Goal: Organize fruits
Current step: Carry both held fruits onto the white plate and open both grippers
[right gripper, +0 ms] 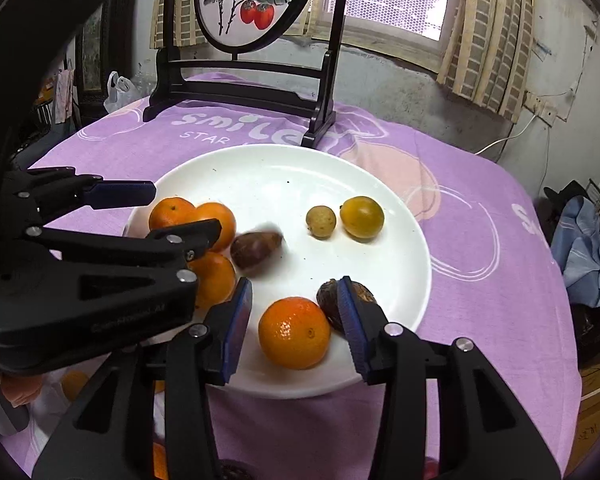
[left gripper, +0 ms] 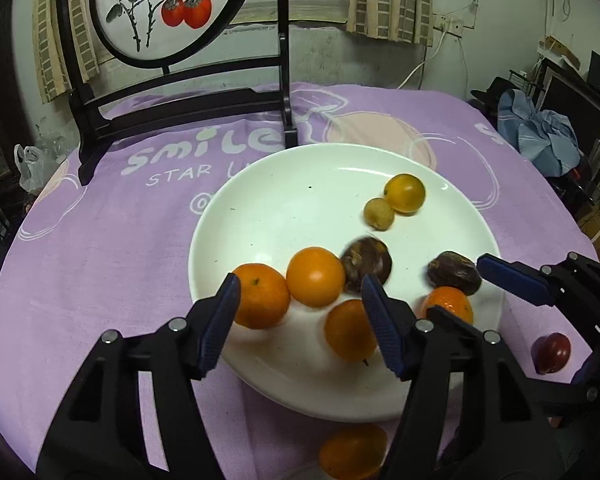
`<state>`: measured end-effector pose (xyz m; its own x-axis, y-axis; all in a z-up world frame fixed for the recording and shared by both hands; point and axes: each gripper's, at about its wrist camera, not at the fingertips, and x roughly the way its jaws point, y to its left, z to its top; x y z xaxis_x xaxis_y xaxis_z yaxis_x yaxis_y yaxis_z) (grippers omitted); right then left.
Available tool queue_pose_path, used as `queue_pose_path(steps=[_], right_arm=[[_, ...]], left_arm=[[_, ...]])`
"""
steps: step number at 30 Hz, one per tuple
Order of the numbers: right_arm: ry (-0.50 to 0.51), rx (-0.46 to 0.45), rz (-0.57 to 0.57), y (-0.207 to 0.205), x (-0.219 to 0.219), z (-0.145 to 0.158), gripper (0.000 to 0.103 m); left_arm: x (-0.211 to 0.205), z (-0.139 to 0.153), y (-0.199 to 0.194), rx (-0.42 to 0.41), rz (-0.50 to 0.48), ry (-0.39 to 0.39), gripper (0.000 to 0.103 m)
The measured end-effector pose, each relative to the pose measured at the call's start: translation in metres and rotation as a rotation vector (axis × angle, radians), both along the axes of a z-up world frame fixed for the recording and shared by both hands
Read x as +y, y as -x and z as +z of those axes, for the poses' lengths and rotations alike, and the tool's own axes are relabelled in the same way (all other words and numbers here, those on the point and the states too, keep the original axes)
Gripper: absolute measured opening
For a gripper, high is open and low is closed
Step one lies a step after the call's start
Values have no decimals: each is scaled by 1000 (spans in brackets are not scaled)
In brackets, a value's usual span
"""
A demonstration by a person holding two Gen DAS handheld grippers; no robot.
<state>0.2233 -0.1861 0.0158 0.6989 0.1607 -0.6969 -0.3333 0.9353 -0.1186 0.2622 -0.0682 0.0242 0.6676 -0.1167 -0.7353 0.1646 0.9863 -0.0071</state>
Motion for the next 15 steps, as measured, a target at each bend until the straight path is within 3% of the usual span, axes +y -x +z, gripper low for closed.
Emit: queue_pose_path(steps=[15], right_arm=[[-62,16,-60,66,-34,5,50]], left_arm=[[18,13,63,-20,-6,31,76]])
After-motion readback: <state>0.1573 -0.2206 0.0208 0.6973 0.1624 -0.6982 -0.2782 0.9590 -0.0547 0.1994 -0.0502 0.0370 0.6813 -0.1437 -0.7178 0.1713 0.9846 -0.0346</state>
